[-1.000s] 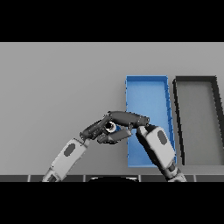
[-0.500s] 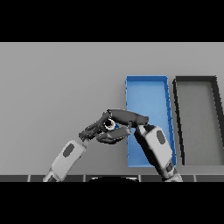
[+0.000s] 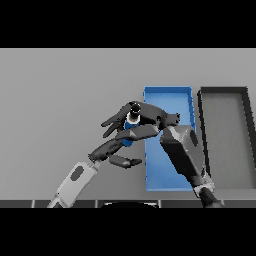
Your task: Pick up the blue pipe and place it into the blue bin.
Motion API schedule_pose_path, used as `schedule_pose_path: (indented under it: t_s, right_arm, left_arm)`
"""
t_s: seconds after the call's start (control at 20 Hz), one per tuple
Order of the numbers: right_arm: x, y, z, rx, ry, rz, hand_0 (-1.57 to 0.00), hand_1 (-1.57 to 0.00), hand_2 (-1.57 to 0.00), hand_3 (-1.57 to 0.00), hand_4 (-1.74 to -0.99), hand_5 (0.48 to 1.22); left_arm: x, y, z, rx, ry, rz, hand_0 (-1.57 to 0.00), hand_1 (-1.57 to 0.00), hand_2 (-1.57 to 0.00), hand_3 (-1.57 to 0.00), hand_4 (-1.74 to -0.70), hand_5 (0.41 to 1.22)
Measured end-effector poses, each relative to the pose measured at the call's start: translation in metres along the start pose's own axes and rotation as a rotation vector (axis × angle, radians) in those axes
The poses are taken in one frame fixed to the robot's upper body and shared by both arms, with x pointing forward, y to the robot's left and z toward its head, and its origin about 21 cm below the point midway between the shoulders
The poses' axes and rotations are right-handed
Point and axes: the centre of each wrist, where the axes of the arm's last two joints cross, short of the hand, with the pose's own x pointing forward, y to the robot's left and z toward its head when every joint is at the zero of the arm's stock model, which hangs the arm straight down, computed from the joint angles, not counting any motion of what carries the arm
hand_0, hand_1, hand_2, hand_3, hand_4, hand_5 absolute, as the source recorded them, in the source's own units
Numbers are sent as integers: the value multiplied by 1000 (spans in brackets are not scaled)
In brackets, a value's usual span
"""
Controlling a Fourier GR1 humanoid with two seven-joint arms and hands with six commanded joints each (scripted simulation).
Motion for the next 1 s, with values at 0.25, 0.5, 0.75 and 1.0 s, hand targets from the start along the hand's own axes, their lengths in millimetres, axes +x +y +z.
schedule_pose_path:
  t_s: [0.25,0.5,0.75,1.0]
  right_arm:
    - [51,-29,-13,-61,-110,108,-1571,-1571,-1571,-1571,-1496,1221]
    - [67,-78,2,-332,-65,185,-1571,-1571,-1571,-1571,-1498,1221]
    - [36,-131,54,-588,91,104,-1571,-1571,-1571,-1571,-1499,1221]
    - [-14,-145,99,-751,261,16,-1571,-1571,-1571,-1571,-1499,1221]
  left_arm:
    - [0,1,0,-5,-6,-6,1,1,1,1,-864,483]
    - [6,1,4,5,-7,-16,1,1,1,1,-841,477]
    - [2,5,9,35,15,-30,1,1,1,1,-827,463]
    - [2,9,11,36,10,-47,1,1,1,1,-827,464]
